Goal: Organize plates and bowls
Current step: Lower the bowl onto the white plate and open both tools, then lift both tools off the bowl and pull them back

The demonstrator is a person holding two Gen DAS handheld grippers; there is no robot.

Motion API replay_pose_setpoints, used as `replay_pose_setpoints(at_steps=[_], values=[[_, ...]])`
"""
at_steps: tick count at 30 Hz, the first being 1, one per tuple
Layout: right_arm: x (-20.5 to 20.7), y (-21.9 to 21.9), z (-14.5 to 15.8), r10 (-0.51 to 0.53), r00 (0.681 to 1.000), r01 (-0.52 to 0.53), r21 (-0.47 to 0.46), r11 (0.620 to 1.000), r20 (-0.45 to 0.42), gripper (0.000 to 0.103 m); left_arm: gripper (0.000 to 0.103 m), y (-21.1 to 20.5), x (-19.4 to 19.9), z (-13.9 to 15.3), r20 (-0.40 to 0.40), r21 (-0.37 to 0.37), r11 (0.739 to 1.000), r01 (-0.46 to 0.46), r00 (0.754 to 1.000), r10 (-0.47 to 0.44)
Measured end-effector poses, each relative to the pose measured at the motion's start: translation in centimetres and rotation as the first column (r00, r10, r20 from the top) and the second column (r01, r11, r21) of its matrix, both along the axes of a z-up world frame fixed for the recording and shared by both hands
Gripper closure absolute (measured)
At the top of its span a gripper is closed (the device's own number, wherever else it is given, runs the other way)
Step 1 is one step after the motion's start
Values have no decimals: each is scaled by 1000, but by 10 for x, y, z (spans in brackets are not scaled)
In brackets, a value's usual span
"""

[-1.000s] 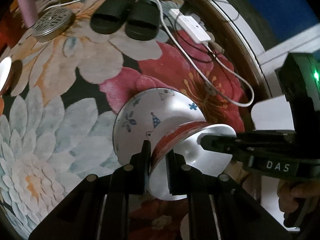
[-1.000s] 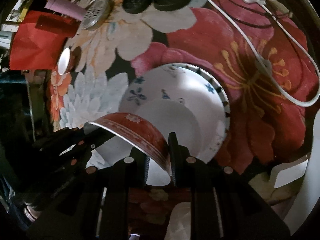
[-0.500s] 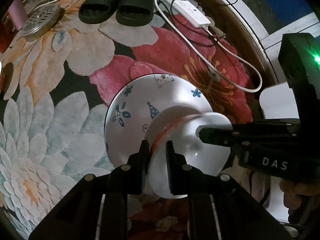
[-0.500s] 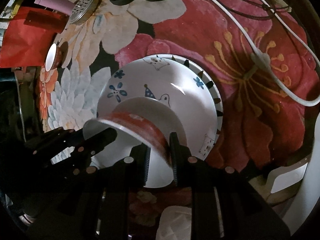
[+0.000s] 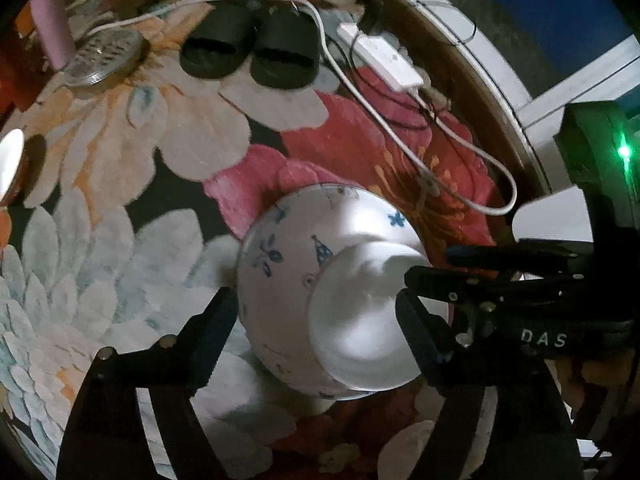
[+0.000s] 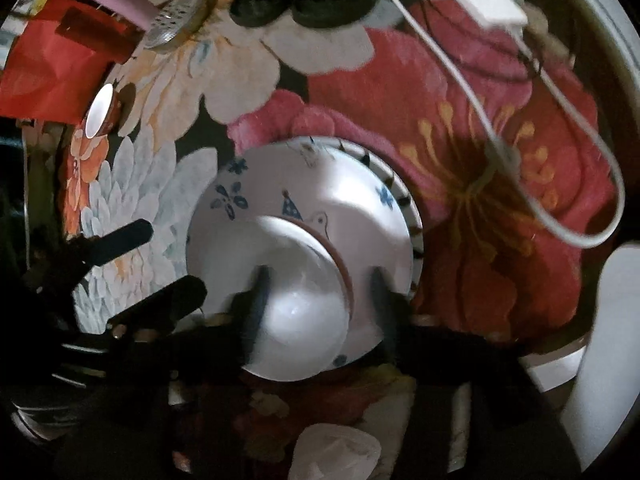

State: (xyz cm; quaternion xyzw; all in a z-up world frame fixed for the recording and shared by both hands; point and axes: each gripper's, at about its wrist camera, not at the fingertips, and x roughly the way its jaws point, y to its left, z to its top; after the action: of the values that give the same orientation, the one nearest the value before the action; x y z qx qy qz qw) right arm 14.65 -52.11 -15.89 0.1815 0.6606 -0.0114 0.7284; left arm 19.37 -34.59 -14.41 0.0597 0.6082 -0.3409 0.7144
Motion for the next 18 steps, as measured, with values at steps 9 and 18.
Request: replay_pose_setpoints(at_steps=[9,18], values=[[5,16,27,31,996,-18,-136,991,88,3,1,35,15,19,114,2,996,-92,989,92],[7,36,32,48,994,-33,-144,989,98,1,1,63,21,23,141,22,991,-131,982,127]])
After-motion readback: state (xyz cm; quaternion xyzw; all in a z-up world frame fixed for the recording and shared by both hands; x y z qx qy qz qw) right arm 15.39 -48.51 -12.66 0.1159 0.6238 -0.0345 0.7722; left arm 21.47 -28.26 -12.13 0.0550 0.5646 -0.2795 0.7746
